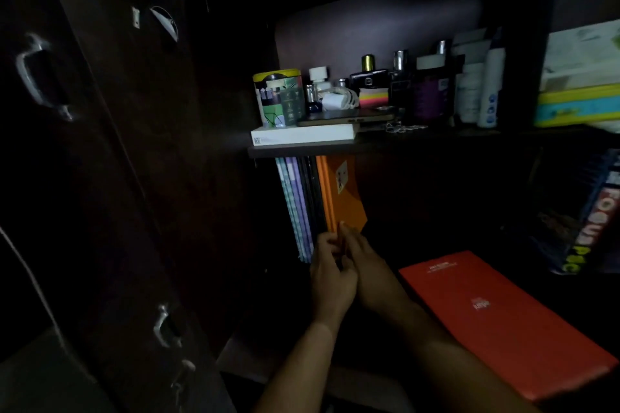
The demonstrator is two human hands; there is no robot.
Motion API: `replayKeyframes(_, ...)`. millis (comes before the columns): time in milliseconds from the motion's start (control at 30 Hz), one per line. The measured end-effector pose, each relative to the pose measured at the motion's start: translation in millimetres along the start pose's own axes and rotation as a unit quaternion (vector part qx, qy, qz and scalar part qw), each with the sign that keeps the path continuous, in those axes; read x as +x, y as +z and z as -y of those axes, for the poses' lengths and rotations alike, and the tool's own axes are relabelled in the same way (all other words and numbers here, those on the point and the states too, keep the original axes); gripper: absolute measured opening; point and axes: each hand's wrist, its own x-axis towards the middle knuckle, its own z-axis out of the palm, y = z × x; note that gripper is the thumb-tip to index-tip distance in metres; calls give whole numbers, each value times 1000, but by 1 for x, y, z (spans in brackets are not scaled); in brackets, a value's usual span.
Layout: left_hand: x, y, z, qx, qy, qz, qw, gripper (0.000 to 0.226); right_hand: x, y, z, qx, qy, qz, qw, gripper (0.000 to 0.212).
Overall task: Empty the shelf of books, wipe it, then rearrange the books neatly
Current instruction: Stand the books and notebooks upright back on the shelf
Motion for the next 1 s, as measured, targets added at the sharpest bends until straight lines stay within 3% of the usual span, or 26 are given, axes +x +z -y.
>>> replayKeyframes(67,1,-1,1,19,2,10,1000,27,-21,-4,7,-79,11,-21,997,66)
replayKeyframes(167,-4,-2,-1,76,48,118,989,28,-78,-19,17,-220,12,-76,973,73)
replayKeyframes(267,-15,2,-8,242,151,271,919,56,-144,-43,21,-310,75,-148,936,69)
replayKeyframes(367,-20,3,-18,351,212,336,848,65,-182,-70,16,-342,231,-69,908,72)
replayKeyframes(400,-21,2,-19,353,229,339,841,63,-186,-77,15,-338,268,-22,902,73)
replayKeyframes(467,-25,2,-23,348,249,347,834,60,-190,-92,9,-335,261,24,905,70)
replayKeyframes(600,-44,8,-26,325,260,352,838,56,-194,-123,-11,-324,179,70,926,63)
replayKeyframes(700,-52,7,-18,249,250,349,868,57,-211,-136,-20,-301,135,77,941,75)
replayKeyframes(833,-58,5,-15,143,244,350,893,53,-228,-144,-21,-272,109,91,952,75)
replayKeyframes(1000,-64,27,-77,-47,310,205,927,43,-241,-160,-16,-229,123,-19,965,80)
